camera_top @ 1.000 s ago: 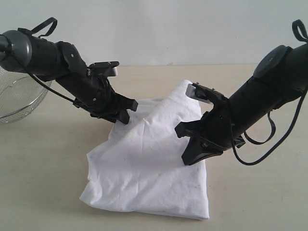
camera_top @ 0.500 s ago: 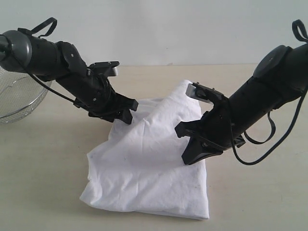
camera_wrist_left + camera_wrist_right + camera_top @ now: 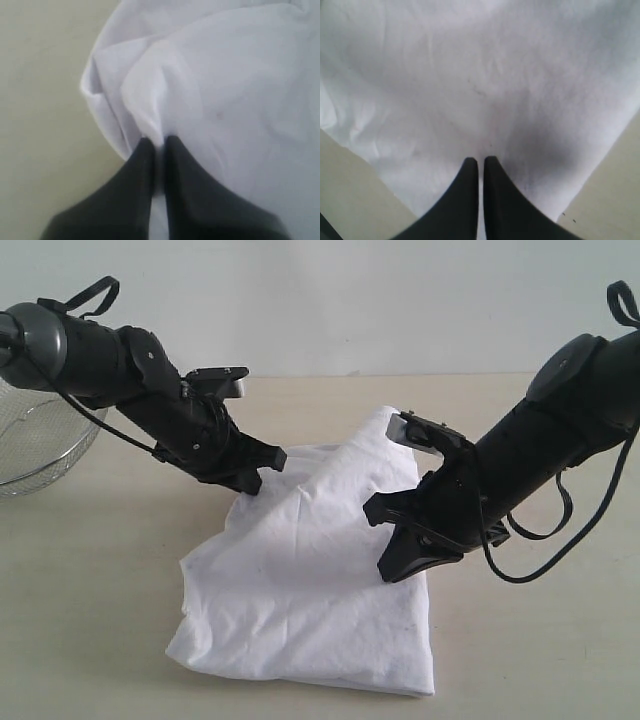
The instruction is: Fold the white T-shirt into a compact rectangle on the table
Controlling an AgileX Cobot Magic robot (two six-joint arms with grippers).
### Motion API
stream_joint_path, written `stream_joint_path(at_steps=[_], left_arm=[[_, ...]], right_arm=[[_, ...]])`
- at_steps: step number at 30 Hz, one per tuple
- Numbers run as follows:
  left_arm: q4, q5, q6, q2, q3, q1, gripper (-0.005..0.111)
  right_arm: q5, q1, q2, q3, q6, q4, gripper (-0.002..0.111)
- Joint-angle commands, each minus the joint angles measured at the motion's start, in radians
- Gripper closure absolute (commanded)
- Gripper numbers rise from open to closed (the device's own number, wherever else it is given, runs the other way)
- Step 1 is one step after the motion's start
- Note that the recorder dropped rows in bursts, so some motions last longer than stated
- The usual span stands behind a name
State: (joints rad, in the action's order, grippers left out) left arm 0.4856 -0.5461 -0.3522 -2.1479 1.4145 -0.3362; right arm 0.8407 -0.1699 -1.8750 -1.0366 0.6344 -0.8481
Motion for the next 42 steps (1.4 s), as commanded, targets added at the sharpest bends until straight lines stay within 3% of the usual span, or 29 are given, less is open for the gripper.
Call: stream_joint_path(at_steps=[1, 21, 37, 39, 42], left_arm=[[-0.027, 0.026, -0.007, 0.036, 0.005, 0.006, 0.102], [-0.06, 0.028, 0.007, 0.048, 0.005, 0.058, 0.102], [-0.064, 0.038, 0.019, 0.06, 0.005, 0.062, 0.102], [-0.064, 0.036, 0.019, 0.062, 0.005, 0.062, 0.098], [-0.046, 0.019, 0.019, 0.062, 0.005, 0.062, 0.076]], right_arm=[[-0.004, -0.002, -0.002, 0.001, 0.002, 0.001, 0.109], [-0.004, -0.002, -0.002, 0.001, -0.002, 0.003, 0.109], [-0.003, -0.002, -0.002, 0.001, -0.002, 0.003, 0.109], [-0.003, -0.002, -0.002, 0.001, -0.002, 0.003, 0.109], [-0.003, -0.002, -0.002, 0.001, -0.002, 0.003, 0.109]])
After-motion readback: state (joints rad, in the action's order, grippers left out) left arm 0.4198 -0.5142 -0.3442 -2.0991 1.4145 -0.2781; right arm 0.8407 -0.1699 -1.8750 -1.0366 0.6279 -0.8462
